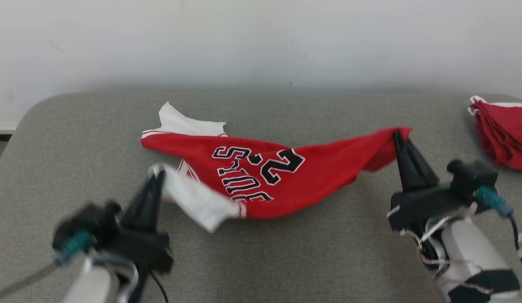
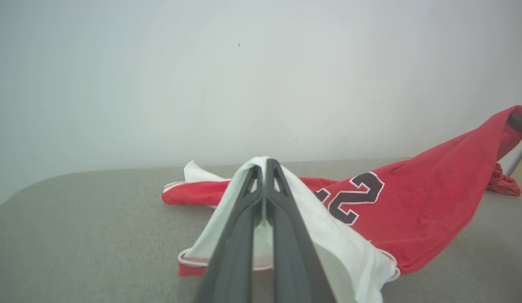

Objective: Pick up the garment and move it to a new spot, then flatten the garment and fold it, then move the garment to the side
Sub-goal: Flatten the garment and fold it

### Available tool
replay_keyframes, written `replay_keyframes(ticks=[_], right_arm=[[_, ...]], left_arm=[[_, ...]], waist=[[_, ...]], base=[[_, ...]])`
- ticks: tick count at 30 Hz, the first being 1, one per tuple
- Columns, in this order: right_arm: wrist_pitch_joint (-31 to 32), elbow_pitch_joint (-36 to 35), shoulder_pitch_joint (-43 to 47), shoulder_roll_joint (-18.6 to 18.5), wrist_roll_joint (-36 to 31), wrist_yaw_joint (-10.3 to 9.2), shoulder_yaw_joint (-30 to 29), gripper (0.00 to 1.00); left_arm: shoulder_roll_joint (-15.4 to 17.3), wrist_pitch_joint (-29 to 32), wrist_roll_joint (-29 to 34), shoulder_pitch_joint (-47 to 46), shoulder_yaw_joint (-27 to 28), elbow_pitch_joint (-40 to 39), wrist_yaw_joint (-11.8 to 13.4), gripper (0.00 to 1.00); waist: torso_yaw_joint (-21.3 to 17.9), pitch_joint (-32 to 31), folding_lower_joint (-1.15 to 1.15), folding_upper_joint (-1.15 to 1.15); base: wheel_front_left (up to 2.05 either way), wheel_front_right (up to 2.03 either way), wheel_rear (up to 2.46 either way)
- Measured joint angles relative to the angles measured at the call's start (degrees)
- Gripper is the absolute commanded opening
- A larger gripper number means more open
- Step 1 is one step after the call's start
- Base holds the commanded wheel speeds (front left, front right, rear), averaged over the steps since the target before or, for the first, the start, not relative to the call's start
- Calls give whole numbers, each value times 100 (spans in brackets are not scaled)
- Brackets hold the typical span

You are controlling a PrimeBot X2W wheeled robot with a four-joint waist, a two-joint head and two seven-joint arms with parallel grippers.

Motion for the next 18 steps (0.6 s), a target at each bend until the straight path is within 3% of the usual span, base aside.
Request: replay_keyframes(ticks=[8, 16, 18], right_arm=[[659, -12, -1852, -485, 461, -1, 253, 0], [1249, 428, -4484, -793, 739, 0, 769, 0], [1325, 513, -4821, -813, 817, 0, 826, 0]], left_arm=[[854, 861, -632, -2877, -243, -70, -8, 0], [1137, 1358, -1067, -6133, -411, 1117, -8, 0], [1178, 1412, -1040, -6539, -461, 1268, -8, 0]], waist=[[-177, 587, 0, 0], [-408, 1547, 2, 1], [-444, 1677, 2, 1]], base=[[0, 0, 0], [0, 0, 0], [0, 0, 0]])
